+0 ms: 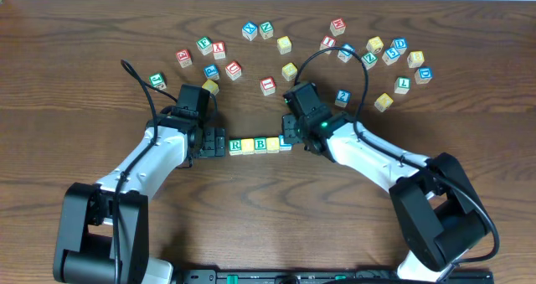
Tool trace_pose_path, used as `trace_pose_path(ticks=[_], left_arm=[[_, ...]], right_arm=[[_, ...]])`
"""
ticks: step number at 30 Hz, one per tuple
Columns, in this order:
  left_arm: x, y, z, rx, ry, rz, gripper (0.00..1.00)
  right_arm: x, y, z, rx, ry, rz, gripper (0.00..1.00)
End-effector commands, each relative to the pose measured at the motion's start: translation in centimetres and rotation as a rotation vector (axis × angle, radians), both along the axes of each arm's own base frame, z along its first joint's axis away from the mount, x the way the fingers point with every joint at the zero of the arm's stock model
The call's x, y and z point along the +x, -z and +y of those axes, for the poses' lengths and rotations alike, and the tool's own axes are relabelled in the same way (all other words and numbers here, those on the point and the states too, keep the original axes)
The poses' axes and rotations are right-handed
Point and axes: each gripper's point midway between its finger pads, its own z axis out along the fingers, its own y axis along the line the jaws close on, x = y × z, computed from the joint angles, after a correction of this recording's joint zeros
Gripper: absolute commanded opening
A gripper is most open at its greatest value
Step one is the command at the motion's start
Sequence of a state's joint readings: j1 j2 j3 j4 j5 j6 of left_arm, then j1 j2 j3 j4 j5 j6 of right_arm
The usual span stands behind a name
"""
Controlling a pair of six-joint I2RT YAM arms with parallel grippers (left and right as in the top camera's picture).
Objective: Spell out ROBOT
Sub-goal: 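Lower the right gripper beside the right side of the T block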
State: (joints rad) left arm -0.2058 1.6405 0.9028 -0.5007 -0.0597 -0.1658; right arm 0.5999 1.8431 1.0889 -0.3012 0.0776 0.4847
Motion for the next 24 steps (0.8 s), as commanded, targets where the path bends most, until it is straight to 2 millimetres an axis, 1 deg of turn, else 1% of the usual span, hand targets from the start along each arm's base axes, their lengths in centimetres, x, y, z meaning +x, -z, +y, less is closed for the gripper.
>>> trace_pose_path(ticks=[1,6,24], left_arm=[[-0.44,0.49,0.41,0.022,-0.019,0.014,0.99],[-0.44,0.49,0.41,0.023,-0.018,0.014,0.99],[-0.45,0.49,0.40,0.022,-0.018,0.015,0.99]], right_arm=[[-0.62,0.67,0.41,-0.014,-0.033,0.013,0.31],[-0.80,0.70,0.56,-0.015,-0.038,0.016,0.31],[-1.46,1.12,0.12,-0.031,-0.028,0.048,0.30]])
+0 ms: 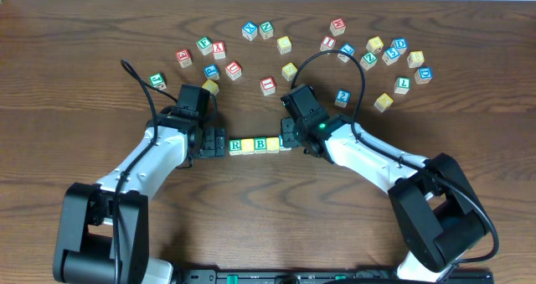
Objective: Spell out ROBOT
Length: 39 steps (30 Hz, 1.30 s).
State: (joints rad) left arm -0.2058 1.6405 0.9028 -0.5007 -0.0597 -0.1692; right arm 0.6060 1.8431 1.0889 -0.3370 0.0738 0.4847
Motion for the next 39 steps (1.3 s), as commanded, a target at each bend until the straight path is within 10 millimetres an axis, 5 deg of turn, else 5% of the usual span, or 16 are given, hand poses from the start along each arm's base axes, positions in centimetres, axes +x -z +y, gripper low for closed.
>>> trace_pose_path(ticks=[1,39], left_arm=[[-0.45,0.49,0.40,0.023,-0.015,0.015,0.99],[-0.45,0.49,0.40,0.023,-0.015,0.015,0.99]], right_arm=[[-0.66,0.70,0.27,-0.013,-0.020,0.018,0.30],[-1.17,0.87,0.38,-0.020,-0.016,0.032,0.30]])
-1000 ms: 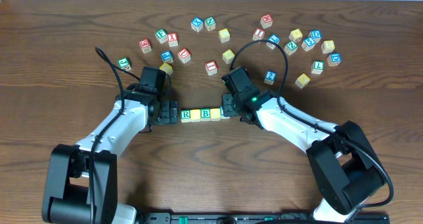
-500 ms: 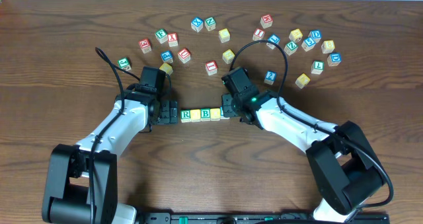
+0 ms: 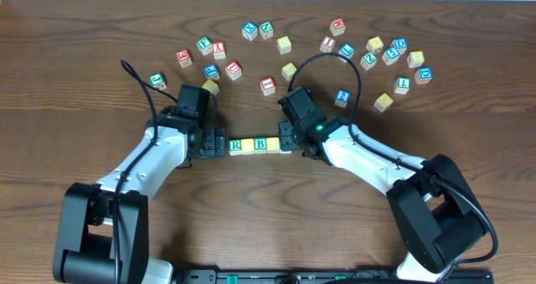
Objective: Spell out ROBOT
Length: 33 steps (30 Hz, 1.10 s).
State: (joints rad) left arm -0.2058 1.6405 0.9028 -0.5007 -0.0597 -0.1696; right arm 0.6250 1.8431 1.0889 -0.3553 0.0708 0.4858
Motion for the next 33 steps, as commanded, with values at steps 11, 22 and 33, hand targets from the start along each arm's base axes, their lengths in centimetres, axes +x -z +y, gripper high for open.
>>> trace_pose_path(ticks=[11,22,33], left_arm=[[-0.5,0.5,0.4,0.023,-0.014,0.015,0.99],[-0.5,0.5,0.2,0.012,-0.011,0.017,0.99],[-0.5,0.5,0.1,0.010,-0.010,0.018,0.99]], right_arm=[[0.8,0.3,-1.3,-0.069,0.047,-0.046,0.31],[0.7,0.7,-3.1,-0.115,0.100,-0.024,0.31],[-0.1,1.1,-3.6,-0.128,0.124,0.014,0.31]])
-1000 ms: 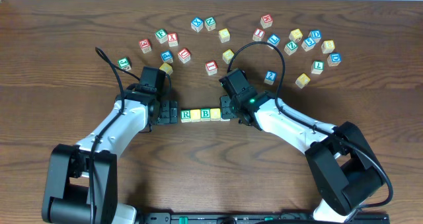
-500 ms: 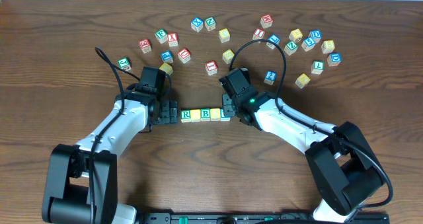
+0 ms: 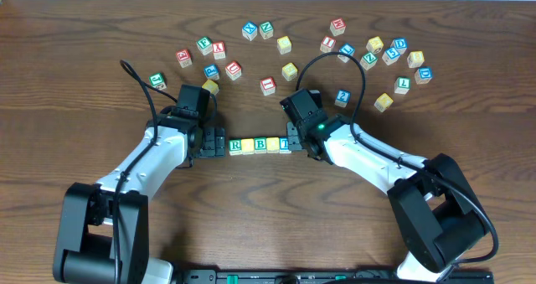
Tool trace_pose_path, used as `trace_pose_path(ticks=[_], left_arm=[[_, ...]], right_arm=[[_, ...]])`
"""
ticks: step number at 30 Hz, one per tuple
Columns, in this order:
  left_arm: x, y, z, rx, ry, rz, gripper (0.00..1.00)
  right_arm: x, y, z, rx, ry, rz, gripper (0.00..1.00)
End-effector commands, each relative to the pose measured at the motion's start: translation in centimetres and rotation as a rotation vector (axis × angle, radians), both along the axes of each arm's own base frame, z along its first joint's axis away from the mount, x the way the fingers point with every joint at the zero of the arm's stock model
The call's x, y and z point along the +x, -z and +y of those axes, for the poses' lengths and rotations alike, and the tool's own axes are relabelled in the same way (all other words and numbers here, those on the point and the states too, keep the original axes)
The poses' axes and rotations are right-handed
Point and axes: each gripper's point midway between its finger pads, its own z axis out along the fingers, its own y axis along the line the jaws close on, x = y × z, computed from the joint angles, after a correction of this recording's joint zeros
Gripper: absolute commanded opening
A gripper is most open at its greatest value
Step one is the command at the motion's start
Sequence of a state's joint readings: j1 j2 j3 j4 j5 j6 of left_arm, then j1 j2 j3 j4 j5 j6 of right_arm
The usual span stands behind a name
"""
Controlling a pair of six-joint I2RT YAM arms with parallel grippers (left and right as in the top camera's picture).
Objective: Spell out ROBOT
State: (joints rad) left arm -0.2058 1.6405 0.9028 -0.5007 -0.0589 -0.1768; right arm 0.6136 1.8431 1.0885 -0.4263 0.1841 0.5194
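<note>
A row of letter blocks lies at the table's middle in the overhead view: R (image 3: 236, 145), a yellow-topped block (image 3: 249, 146), B (image 3: 260, 144), another yellow-topped block (image 3: 273, 144) and T (image 3: 286, 142). My right gripper (image 3: 295, 140) sits just right of the T block, its fingers apparently parted and off the block. At the row's left end, beside R, my left gripper (image 3: 219, 142) rests with its fingers apart and nothing between them.
Many loose letter blocks are scattered across the far half of the table, from a green one (image 3: 156, 80) at the left to a cluster (image 3: 394, 53) at the right. A red-lettered block (image 3: 268, 85) and a yellow one (image 3: 289, 70) lie just behind the row.
My right gripper has shifted slightly to the right, away from the row, and the T block's top now shows at the row's right end. The left arm has not moved.
The row of R, yellow, B, yellow stood throughout, with my right gripper over its right end hiding the last block. The gripper sat closer to the row at each moment. Now it stands back and T lies in line.
</note>
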Motion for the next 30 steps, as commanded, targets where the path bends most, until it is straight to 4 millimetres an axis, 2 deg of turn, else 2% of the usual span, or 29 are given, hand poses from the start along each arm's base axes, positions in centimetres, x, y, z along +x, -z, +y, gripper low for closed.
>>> trace_pose_path(ticks=[1,17,30], left_arm=[[-0.5,0.5,0.1,0.011,-0.003,0.019,0.99],[-0.6,0.6,0.1,0.006,-0.002,0.023,0.99],[-0.7,0.6,0.1,0.006,-0.001,0.026,0.99]], right_arm=[[-0.2,0.6,-0.7,-0.016,0.034,0.015,0.31],[-1.6,1.2,-1.1,-0.021,0.057,0.083,0.30],[-3.9,1.9,-1.5,-0.021,0.069,0.188,0.29]])
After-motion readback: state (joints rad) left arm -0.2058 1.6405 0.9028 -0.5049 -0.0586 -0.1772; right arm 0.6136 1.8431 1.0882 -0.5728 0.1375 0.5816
